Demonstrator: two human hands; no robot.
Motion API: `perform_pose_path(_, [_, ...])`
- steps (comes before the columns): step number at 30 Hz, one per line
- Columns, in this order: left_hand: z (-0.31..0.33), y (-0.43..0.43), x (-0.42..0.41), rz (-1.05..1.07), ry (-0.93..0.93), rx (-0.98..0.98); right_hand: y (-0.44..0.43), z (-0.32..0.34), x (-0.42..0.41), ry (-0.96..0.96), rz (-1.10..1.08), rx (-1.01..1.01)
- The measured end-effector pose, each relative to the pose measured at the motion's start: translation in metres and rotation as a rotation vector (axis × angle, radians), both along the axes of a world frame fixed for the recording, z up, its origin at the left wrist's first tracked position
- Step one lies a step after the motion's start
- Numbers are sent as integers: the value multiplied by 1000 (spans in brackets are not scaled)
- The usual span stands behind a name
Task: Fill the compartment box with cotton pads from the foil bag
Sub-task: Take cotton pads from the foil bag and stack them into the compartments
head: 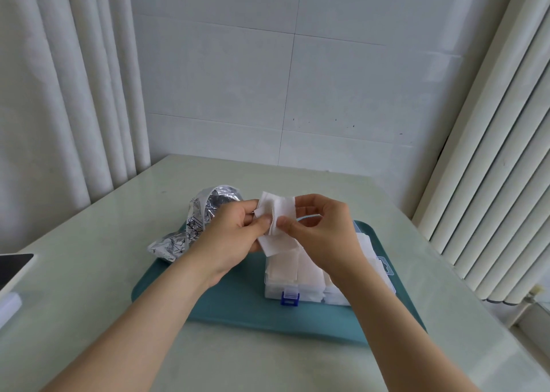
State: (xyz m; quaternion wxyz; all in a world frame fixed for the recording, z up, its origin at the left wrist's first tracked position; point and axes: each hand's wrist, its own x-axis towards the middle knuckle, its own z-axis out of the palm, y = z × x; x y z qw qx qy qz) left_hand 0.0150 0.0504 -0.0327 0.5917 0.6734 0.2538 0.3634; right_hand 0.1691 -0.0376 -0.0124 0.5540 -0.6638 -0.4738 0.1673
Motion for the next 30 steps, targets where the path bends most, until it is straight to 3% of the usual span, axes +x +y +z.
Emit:
perform_pose_path(3, [0, 1, 1, -10, 19, 5, 0, 0, 3, 46, 22, 7])
perform_pose_path(9, [-4, 7, 1, 146, 10, 9, -2, 7, 16, 379, 11, 134])
perform_pose_path(16, [-8, 9, 6, 430, -115, 118, -4, 11, 9, 740, 247, -39])
perform_pose_path(21, [-7, -4, 15, 413, -230, 86, 4, -2, -12, 779, 211, -36])
perform_pose_path(30, [4, -13, 18, 229, -480, -224, 5, -7, -10, 706, 133, -27])
